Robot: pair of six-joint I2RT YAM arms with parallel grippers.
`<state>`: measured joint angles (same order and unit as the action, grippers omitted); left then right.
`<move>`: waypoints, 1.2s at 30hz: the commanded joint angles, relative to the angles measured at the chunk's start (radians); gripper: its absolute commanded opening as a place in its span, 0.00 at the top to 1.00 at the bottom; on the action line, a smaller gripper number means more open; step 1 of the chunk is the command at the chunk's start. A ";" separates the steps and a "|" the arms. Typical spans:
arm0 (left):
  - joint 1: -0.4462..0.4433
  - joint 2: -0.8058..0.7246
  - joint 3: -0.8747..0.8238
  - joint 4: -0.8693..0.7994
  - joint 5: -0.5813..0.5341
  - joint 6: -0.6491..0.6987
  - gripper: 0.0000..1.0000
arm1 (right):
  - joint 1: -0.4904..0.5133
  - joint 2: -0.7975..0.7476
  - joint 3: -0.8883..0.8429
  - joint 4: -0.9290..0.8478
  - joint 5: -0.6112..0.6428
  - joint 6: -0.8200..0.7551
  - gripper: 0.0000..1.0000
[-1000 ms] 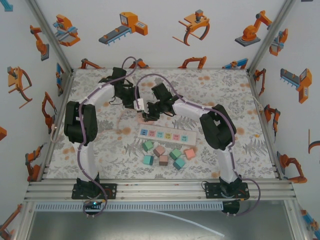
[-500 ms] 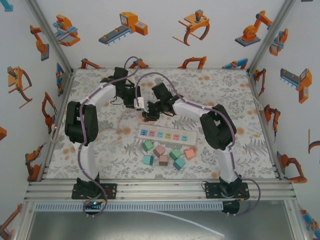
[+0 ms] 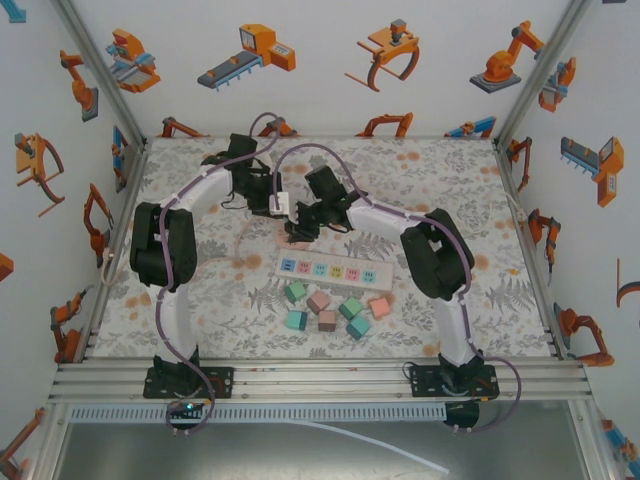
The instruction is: Pull the plug off the socket
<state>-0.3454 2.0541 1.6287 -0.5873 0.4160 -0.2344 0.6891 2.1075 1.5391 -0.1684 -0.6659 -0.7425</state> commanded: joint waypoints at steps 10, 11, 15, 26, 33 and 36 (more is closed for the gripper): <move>-0.041 0.051 -0.034 -0.041 -0.063 0.033 0.59 | 0.000 -0.181 -0.163 0.259 -0.031 0.109 0.83; -0.041 0.047 -0.040 -0.032 -0.063 0.033 0.59 | 0.000 -0.198 -0.186 0.277 -0.024 0.118 0.84; -0.043 0.030 -0.054 -0.006 -0.068 0.020 0.58 | 0.000 -0.287 -0.278 0.322 -0.001 0.172 0.84; -0.043 -0.175 -0.127 0.136 -0.040 -0.038 0.39 | -0.001 -0.750 -0.572 0.412 0.279 0.803 0.87; -0.044 -0.436 -0.259 0.331 0.040 0.009 0.26 | 0.000 -0.945 -0.715 0.260 0.384 1.283 0.91; -0.047 -0.588 -0.428 0.485 0.094 0.003 0.26 | 0.000 -0.957 -0.683 0.073 0.369 1.348 0.91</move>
<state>-0.3859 1.5623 1.2934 -0.2569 0.4358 -0.2508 0.6891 1.1606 0.8440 0.0700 -0.3244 0.4057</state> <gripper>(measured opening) 0.735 0.332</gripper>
